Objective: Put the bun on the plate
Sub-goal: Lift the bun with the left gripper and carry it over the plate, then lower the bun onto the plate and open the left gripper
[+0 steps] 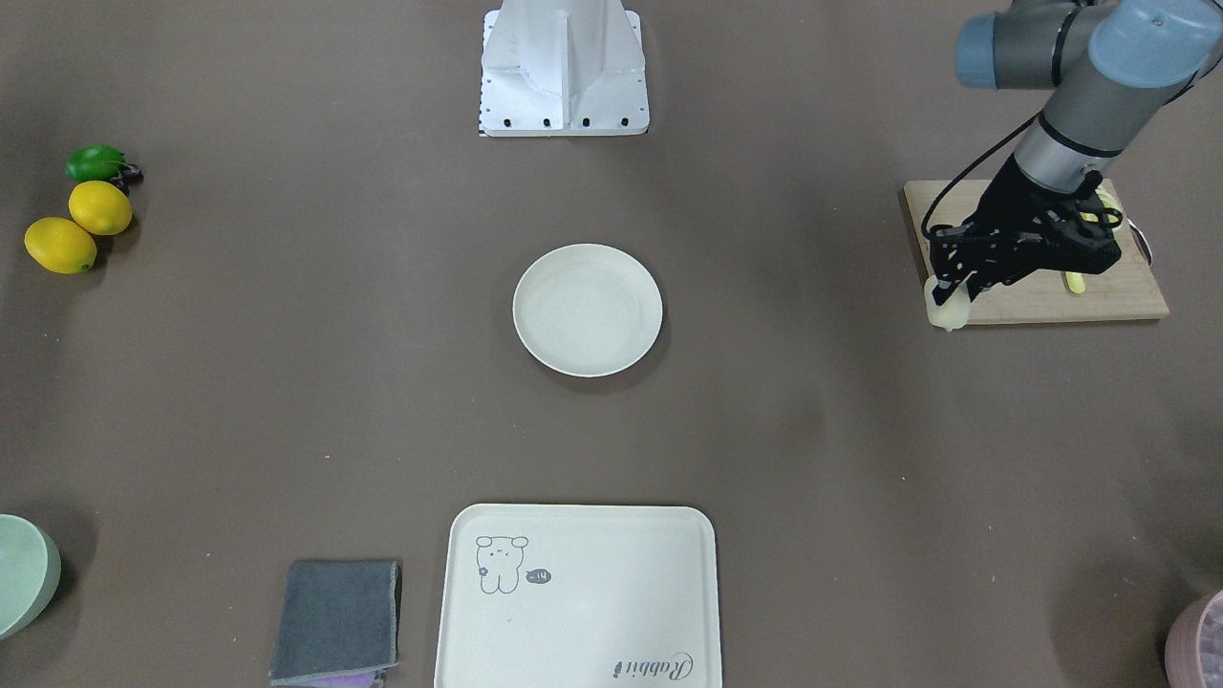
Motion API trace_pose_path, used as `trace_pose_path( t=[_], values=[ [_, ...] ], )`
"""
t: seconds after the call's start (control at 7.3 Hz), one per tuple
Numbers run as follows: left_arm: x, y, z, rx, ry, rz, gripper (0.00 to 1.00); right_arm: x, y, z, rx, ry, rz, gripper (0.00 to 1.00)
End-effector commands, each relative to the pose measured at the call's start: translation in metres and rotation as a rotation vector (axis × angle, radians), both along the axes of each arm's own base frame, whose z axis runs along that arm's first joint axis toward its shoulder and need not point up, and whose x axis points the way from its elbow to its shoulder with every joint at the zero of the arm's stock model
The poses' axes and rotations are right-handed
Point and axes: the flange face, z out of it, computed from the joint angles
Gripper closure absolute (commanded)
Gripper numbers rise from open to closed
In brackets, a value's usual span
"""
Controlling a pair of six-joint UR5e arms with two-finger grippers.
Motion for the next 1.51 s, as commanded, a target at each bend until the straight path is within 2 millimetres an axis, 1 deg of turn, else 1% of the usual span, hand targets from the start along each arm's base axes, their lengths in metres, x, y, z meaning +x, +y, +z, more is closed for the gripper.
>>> trace_pose_path(
  t=[0.0, 0.14, 0.27, 0.41, 0.55, 0.68, 0.82, 0.96, 1.1, 1.37],
  values=[
    [0.081, 0.002, -0.113, -0.047, 0.012, -0.011, 0.66, 0.004, 0.005, 0.006, -0.011, 0.0, 0.007, 0.0],
    [0.125, 0.026, -0.136, -0.085, 0.043, -0.04, 0.66, 0.004, 0.005, 0.006, -0.011, 0.0, 0.007, 0.0],
    [0.165, 0.038, -0.158, -0.088, 0.049, -0.073, 0.66, 0.004, 0.005, 0.006, -0.011, 0.0, 0.007, 0.0],
    [0.214, 0.056, -0.173, -0.103, 0.045, -0.089, 0.66, 0.004, 0.007, 0.008, -0.016, 0.0, 0.007, 0.0],
    [0.253, 0.064, -0.19, -0.125, 0.045, -0.126, 0.66, 0.004, 0.01, 0.01, -0.022, -0.001, 0.007, 0.0],
    [0.287, 0.081, -0.201, -0.118, 0.04, -0.134, 0.66, 0.004, 0.012, 0.012, -0.025, -0.001, 0.007, 0.0],
    [0.314, 0.092, -0.194, -0.116, 0.039, -0.141, 0.66, 0.004, 0.012, 0.011, -0.024, -0.001, 0.007, 0.0],
    [0.335, 0.097, -0.183, -0.1, 0.049, -0.152, 0.66, 0.004, 0.012, 0.011, -0.024, -0.001, 0.007, 0.0],
    [0.35, 0.097, -0.17, -0.095, 0.046, -0.15, 0.66, 0.004, 0.012, 0.011, -0.024, -0.001, 0.007, 0.0],
    [0.361, 0.102, -0.159, -0.099, 0.028, -0.139, 0.65, 0.004, 0.01, 0.01, -0.023, -0.001, 0.01, 0.0]
  ],
)
